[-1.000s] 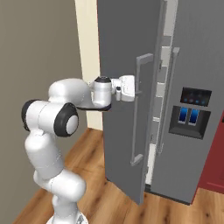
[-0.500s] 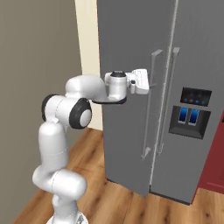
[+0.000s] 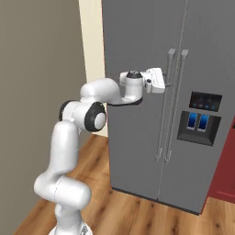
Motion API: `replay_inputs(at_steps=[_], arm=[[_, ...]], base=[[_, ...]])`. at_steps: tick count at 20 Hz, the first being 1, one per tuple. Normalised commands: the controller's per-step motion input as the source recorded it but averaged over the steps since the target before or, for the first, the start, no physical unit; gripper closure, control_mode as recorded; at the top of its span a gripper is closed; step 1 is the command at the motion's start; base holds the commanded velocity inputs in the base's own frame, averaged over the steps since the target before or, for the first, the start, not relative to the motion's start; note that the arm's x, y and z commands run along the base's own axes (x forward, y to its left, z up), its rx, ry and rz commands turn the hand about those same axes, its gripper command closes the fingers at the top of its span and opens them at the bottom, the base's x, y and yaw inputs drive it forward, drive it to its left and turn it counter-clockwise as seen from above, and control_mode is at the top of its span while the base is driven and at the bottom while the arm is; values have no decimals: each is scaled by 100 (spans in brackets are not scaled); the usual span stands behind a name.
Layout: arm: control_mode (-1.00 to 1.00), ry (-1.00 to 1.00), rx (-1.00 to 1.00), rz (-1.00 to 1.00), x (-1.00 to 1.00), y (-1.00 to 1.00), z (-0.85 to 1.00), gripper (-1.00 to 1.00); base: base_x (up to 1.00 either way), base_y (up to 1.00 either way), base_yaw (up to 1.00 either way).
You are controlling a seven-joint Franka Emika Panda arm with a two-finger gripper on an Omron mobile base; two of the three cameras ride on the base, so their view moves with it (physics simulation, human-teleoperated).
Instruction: Place the eggplant in the correct fridge rack based on whether it is a fruit or vegetable. Finally, close the fridge door.
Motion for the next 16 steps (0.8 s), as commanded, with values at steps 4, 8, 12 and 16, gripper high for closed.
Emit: replay_inputs(at_steps=[4,8,12,16], arm=[[-100,0,0,3,98,-19,-1,-100],[-100,0,1,26,96,-28,-2,-100],[-100,0,0,19,69,-12,0,-100],[-100,0,0,2,8,0,0,-100]], base=[[0,0,0],[0,0,0],[0,0,0],[0,0,0]])
